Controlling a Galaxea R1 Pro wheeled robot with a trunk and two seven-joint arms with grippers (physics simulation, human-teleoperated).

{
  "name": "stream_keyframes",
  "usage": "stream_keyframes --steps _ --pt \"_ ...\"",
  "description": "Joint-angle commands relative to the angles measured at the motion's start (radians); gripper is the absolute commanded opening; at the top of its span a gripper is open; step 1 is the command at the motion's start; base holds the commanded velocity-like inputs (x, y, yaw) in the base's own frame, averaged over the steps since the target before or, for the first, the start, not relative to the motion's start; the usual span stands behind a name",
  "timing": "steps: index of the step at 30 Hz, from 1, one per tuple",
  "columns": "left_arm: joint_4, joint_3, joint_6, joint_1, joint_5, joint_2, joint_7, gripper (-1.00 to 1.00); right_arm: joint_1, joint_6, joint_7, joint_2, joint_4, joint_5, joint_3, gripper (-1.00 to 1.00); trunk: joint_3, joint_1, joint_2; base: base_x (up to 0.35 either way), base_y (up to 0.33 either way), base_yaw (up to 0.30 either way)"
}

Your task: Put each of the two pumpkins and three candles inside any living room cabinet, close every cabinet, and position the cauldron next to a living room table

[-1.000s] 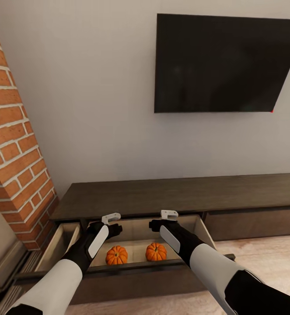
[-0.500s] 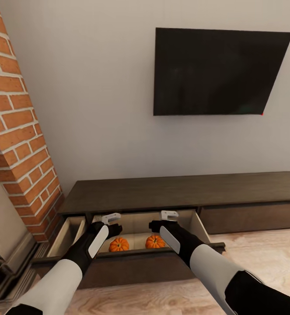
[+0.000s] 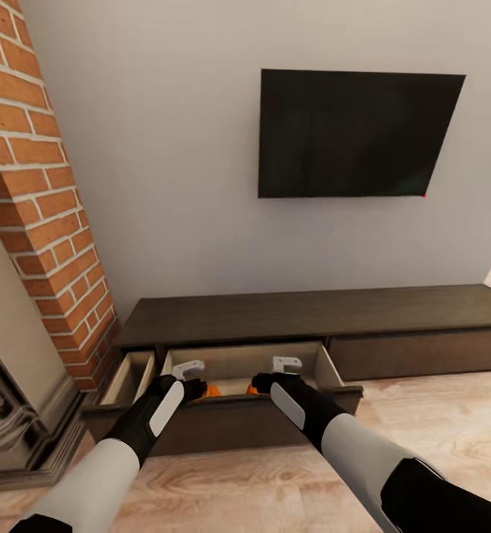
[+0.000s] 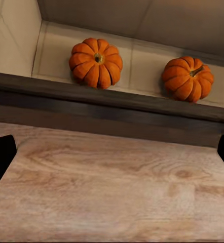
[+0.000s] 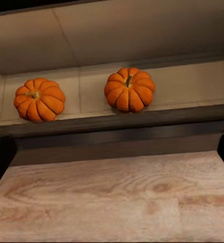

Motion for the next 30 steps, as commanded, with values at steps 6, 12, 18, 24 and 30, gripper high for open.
stream_keyframes --steps 6,12,18,24,30 --pt "-0.001 -0.002 0.001 0.0 0.011 0.001 0.01 1.0 -0.001 0.003 -0.008 -0.001 -0.002 -0.008 0.008 1.0 0.018 -0.024 0.042 -0.338 0.0 0.0" --pt "-0.001 -0.002 0.001 0.0 0.009 0.001 0.011 1.0 -0.001 0.003 -0.007 -0.001 -0.002 -0.007 0.008 1.0 0.037 -0.047 0.084 -0.338 0.0 0.0" --pt "-0.001 -0.001 -0.001 0.0 0.009 0.001 0.011 1.0 -0.001 0.003 -0.007 -0.001 -0.002 -0.007 0.008 1.0 0.046 -0.058 0.105 -0.337 0.0 0.0" --pt "-0.003 -0.004 -0.007 0.0 0.008 0.001 0.014 1.0 -0.001 0.003 -0.006 -0.001 -0.001 -0.008 0.008 1.0 0.046 -0.058 0.105 -0.153 0.0 0.0" --pt "-0.004 -0.008 -0.012 0.0 0.006 0.001 0.014 1.0 -0.001 -0.001 -0.006 -0.002 0.0 -0.008 0.008 1.0 0.03 -0.039 0.07 -0.015 0.0 0.0"
